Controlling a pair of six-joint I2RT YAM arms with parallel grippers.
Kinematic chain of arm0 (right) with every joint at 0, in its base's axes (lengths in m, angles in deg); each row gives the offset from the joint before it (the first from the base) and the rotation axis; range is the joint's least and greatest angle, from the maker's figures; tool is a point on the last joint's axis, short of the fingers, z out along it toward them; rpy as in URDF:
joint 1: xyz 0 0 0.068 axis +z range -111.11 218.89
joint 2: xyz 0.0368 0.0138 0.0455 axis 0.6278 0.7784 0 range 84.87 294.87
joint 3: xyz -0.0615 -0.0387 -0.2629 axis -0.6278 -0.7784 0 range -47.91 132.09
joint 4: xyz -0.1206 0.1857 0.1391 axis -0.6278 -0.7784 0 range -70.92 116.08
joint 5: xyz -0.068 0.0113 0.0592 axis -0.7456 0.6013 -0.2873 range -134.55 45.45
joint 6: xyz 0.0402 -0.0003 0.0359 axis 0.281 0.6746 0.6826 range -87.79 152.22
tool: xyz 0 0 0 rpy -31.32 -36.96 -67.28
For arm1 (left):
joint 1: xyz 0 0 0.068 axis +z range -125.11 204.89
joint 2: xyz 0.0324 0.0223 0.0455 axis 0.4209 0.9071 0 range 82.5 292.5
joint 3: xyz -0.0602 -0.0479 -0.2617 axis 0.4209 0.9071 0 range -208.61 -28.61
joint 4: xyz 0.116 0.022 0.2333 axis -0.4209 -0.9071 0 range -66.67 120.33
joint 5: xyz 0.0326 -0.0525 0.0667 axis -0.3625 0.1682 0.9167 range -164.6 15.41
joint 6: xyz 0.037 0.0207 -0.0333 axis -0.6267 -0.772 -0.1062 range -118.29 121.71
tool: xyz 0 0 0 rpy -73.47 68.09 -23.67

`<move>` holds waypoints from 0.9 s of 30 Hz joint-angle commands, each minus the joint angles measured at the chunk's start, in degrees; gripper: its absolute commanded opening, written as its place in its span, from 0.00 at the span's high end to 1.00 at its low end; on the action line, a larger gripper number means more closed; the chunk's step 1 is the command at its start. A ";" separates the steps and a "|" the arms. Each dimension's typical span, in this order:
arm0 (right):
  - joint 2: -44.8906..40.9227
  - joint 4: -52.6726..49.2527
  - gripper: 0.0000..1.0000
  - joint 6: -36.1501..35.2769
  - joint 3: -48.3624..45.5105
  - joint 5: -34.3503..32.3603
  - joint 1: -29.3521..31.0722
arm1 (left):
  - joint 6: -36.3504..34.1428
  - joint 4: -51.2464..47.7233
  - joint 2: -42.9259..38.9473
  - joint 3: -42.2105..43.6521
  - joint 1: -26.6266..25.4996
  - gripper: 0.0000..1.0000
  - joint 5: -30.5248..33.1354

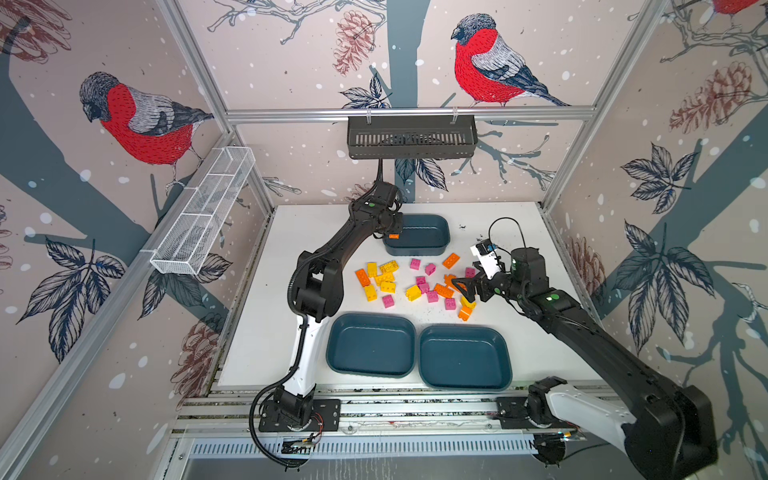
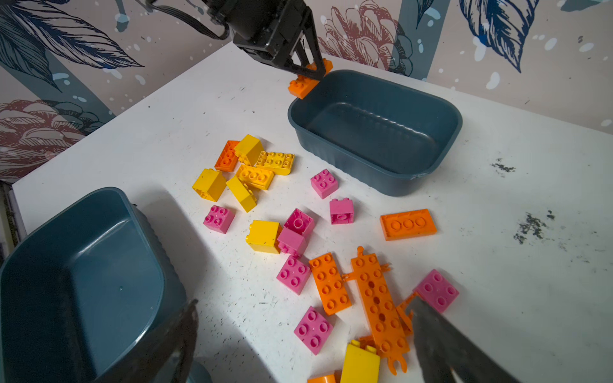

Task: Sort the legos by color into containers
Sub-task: 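Carry the orange brick to the far teal bin and release it, then grasp a second orange brick from the pile with the left gripper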

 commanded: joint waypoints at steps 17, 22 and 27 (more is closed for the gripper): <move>0.60 -0.44 0.00 -1.77 1.59 0.62 -2.08 | 2.04 -7.15 -0.04 -3.72 -0.21 0.30 5.26; 0.75 -0.70 0.01 -1.84 1.97 1.21 -2.22 | 7.92 -6.06 -14.84 15.82 0.51 0.34 11.33; 1.30 -0.56 0.01 -1.79 1.97 2.26 -2.25 | 13.46 -4.50 -25.25 31.47 2.72 0.39 14.14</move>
